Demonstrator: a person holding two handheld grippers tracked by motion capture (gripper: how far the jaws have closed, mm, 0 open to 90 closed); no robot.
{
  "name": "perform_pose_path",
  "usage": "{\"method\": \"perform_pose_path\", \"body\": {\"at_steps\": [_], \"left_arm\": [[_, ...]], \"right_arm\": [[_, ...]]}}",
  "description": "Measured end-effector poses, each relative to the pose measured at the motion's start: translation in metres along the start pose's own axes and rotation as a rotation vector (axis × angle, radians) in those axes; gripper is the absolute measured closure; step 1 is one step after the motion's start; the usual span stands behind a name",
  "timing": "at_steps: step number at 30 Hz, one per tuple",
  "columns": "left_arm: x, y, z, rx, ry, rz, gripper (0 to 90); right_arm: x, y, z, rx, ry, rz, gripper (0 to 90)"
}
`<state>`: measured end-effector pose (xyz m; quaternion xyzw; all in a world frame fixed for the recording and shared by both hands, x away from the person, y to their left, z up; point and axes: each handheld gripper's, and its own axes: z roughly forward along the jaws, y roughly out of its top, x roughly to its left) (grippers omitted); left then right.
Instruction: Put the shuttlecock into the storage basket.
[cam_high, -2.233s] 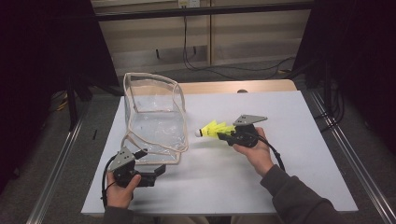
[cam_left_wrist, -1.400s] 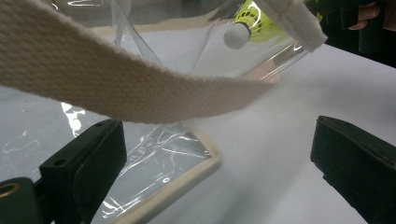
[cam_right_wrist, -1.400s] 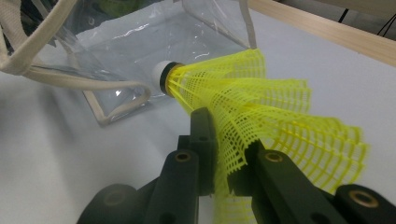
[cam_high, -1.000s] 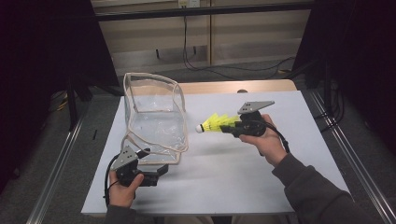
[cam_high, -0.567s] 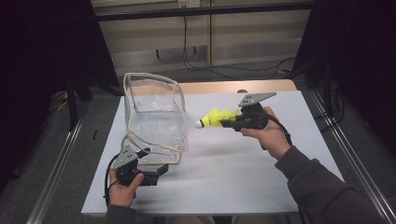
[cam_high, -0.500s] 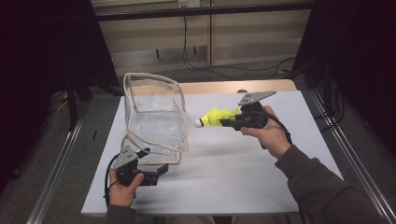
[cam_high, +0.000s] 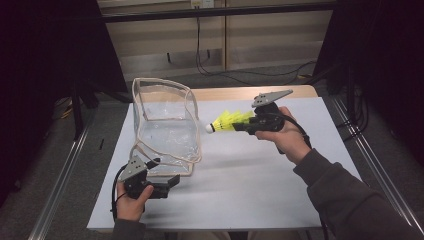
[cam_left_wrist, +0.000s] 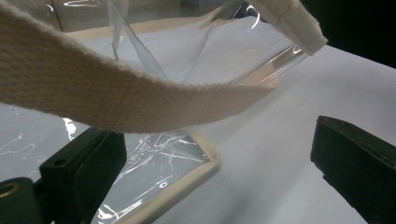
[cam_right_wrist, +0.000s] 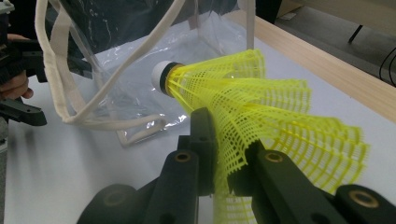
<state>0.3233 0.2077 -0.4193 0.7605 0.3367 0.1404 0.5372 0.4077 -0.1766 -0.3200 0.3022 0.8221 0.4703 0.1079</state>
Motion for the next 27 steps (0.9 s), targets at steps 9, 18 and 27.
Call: {"method": "perform_pose_path", "body": {"at_steps": [9,18,27], "left_arm": [[0.000,0.000,0.000,0.002,0.001,0.001,3.6],[0.000,0.000,-0.001,-0.003,0.003,-0.003,3.6],[0.000,0.000,-0.001,-0.003,0.002,-0.001,3.6]], "right_arm": [[0.002,0.012,-0.005,-0.010,0.005,-0.013,82.8],[0.002,0.022,-0.007,-0.011,0.009,-0.020,82.8],[0.007,0.032,-0.006,-0.013,0.015,-0.035,82.8]]}}
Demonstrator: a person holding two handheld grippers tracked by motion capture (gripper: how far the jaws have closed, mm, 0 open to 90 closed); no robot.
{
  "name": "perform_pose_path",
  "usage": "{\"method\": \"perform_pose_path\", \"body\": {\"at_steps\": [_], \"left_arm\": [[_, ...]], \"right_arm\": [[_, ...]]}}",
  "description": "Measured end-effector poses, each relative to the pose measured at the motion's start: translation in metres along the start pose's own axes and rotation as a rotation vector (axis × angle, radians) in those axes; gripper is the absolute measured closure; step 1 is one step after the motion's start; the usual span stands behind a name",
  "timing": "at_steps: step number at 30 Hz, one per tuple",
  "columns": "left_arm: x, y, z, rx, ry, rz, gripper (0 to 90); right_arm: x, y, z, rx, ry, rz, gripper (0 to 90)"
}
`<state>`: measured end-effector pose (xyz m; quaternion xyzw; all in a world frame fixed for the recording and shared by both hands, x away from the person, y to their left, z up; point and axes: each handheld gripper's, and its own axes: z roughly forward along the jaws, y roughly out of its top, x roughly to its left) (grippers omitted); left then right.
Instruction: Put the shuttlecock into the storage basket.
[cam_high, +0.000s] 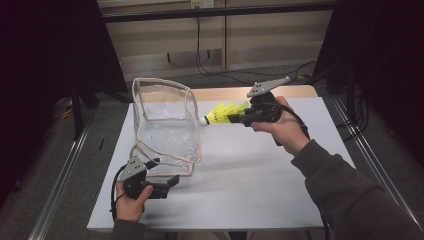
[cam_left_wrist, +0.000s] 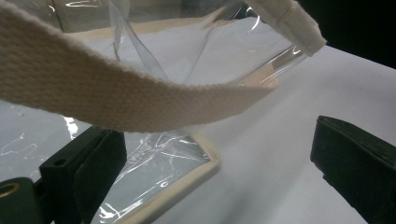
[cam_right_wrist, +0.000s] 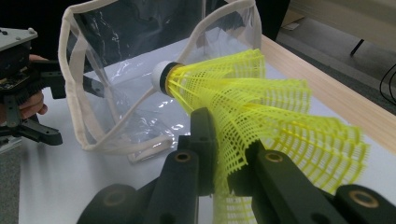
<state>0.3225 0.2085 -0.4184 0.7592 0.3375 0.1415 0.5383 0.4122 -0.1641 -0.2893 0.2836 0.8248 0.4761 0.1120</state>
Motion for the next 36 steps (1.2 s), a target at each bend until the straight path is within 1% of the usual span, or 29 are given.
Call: {"method": "perform_pose_path", "body": {"at_steps": [12,20,25,36], "left_arm": [[0.000,0.000,0.000,0.000,-0.004,0.001,3.6],[0.000,0.000,0.000,-0.001,-0.003,0.000,3.6],[0.001,0.000,0.000,0.000,-0.002,0.001,3.6],[0.001,0.000,0.000,-0.001,-0.002,0.000,3.6]], "right_arm": [[0.006,0.013,0.003,-0.007,0.011,-0.011,82.8],[0.012,0.023,0.010,-0.015,0.022,-0.015,82.8],[0.014,0.030,0.015,-0.015,0.020,-0.025,82.8],[0.020,0.040,0.025,-0.018,0.029,-0.033,82.7]]}}
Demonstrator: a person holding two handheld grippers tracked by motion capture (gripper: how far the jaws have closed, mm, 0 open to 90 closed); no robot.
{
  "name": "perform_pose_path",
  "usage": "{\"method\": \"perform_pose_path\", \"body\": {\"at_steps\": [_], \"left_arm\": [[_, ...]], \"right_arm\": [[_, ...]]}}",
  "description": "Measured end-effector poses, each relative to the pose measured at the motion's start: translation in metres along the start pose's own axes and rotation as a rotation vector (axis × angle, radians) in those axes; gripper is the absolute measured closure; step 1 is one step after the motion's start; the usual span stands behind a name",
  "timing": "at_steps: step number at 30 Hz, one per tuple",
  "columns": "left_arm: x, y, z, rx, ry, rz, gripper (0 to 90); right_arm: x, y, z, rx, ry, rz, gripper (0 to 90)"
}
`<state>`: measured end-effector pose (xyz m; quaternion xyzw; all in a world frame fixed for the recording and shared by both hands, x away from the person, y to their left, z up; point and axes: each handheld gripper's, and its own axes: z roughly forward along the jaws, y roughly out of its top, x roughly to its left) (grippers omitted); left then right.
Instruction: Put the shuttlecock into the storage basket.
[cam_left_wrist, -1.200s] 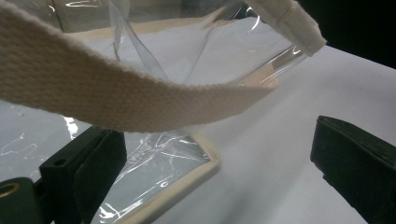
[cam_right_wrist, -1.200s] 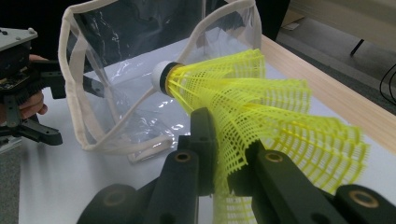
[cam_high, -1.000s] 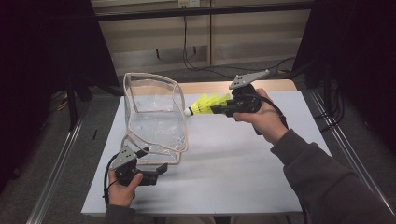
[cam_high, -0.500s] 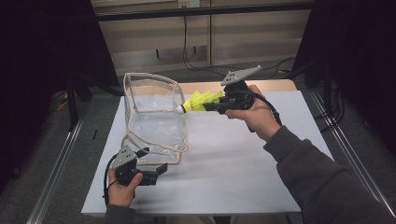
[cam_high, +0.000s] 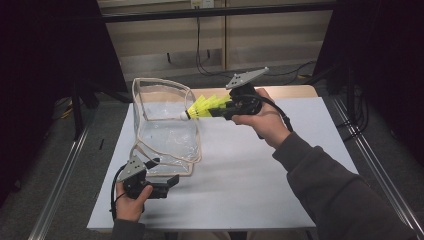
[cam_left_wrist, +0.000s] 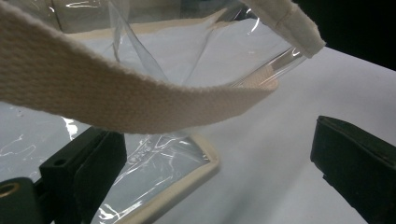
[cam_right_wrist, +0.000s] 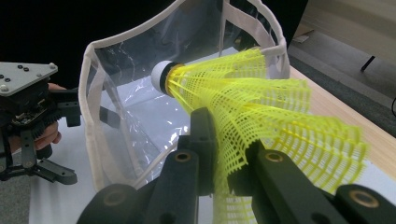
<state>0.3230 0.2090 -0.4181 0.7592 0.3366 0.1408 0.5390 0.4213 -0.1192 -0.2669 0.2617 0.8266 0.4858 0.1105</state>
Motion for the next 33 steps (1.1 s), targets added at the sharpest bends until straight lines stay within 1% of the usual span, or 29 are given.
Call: {"method": "perform_pose_path", "body": {"at_steps": [5,6,16,19,24,33], "left_arm": [[0.000,0.000,0.001,-0.002,-0.005,-0.001,3.6],[0.000,0.000,0.001,-0.002,-0.006,-0.001,3.6],[0.000,0.000,0.001,-0.003,-0.008,0.000,3.6],[0.000,0.000,0.001,-0.004,-0.008,-0.001,3.6],[0.000,0.000,0.001,-0.004,-0.008,-0.003,3.6],[0.000,0.000,0.001,-0.005,-0.009,-0.001,3.6]], "right_arm": [[0.002,0.005,0.004,-0.001,-0.003,-0.007,82.8],[0.003,0.005,0.005,-0.006,-0.003,-0.001,82.8],[0.009,0.014,0.016,-0.002,0.007,-0.016,82.7],[0.011,0.016,0.019,-0.005,0.010,-0.013,82.7],[0.014,0.019,0.024,0.002,0.004,-0.027,82.8],[0.020,0.023,0.034,0.012,0.010,-0.045,82.7]]}}
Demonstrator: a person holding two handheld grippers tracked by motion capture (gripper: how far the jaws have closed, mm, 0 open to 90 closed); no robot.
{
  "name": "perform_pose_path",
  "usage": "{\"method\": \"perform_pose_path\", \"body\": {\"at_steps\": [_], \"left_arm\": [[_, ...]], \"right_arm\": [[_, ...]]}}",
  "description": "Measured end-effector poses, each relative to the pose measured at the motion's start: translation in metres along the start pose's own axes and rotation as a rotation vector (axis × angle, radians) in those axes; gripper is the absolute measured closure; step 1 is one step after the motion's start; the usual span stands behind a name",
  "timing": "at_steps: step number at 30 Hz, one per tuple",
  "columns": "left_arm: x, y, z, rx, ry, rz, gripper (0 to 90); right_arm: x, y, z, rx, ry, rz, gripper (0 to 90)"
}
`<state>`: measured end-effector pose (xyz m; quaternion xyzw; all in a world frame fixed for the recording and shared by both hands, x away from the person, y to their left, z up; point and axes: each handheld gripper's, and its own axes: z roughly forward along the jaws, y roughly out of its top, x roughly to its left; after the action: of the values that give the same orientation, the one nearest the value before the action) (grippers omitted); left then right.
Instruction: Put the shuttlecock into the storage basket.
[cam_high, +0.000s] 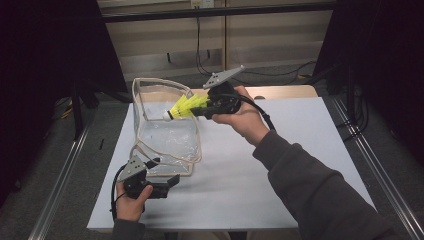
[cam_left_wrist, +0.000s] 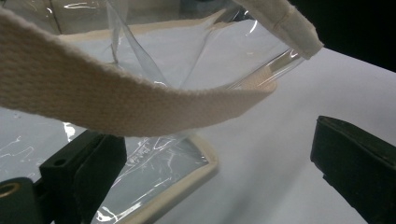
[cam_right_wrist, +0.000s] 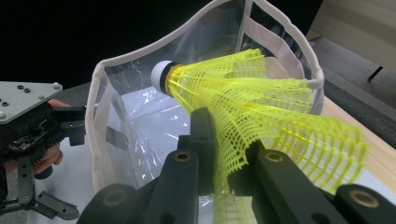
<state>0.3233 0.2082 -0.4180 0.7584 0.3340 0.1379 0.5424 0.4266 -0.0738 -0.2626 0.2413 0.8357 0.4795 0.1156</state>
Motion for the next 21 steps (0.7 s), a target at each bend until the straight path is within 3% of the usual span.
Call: {"method": "perform_pose_path", "body": {"at_steps": [21], "left_arm": [[0.000,0.000,0.000,0.000,-0.002,0.001,3.6]], "right_arm": [[0.010,0.009,0.019,0.016,0.004,-0.024,82.7]]}}
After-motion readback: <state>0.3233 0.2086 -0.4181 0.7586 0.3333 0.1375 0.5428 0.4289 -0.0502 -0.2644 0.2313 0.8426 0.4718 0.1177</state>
